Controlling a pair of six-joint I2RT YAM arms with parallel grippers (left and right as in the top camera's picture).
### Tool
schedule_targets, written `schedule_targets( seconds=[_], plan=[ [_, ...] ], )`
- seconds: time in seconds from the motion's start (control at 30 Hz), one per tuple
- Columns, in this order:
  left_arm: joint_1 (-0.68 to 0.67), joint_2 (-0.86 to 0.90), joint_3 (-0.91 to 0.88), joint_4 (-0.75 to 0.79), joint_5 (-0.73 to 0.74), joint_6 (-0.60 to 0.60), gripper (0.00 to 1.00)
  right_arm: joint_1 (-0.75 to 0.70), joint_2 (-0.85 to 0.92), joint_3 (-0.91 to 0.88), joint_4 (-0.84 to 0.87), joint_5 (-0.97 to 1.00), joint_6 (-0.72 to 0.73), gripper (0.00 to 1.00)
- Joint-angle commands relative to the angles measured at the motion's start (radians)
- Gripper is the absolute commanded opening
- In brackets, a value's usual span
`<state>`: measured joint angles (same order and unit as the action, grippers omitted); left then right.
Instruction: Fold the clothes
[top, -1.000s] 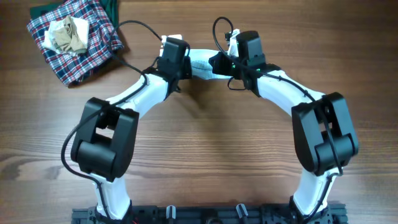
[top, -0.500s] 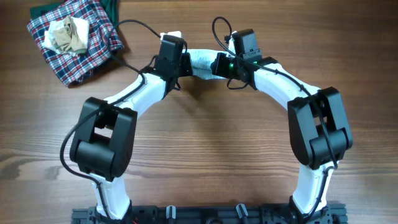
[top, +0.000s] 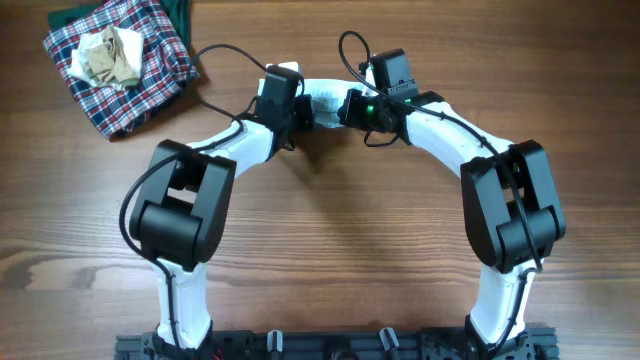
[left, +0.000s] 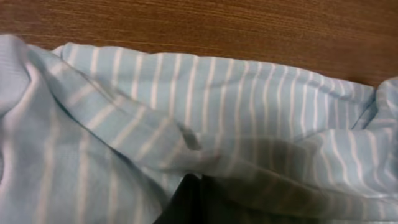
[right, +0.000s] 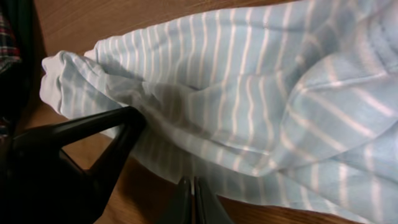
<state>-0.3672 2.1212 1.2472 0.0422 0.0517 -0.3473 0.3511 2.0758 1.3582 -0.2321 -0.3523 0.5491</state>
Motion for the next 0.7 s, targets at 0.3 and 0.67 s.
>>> schedule_targets(
  seconds=[0.3,0.67],
  plan=[
    [0.004,0.037,0.002,0.015,0.019,-0.047,0.06,0.014,0.029,0.019,0.014,0.066,0.047,0.04],
    [0.004,0.037,0.002,0.015,0.019,-0.047,0.09,0.031,0.074,0.019,0.048,0.073,0.09,0.04]
  ],
)
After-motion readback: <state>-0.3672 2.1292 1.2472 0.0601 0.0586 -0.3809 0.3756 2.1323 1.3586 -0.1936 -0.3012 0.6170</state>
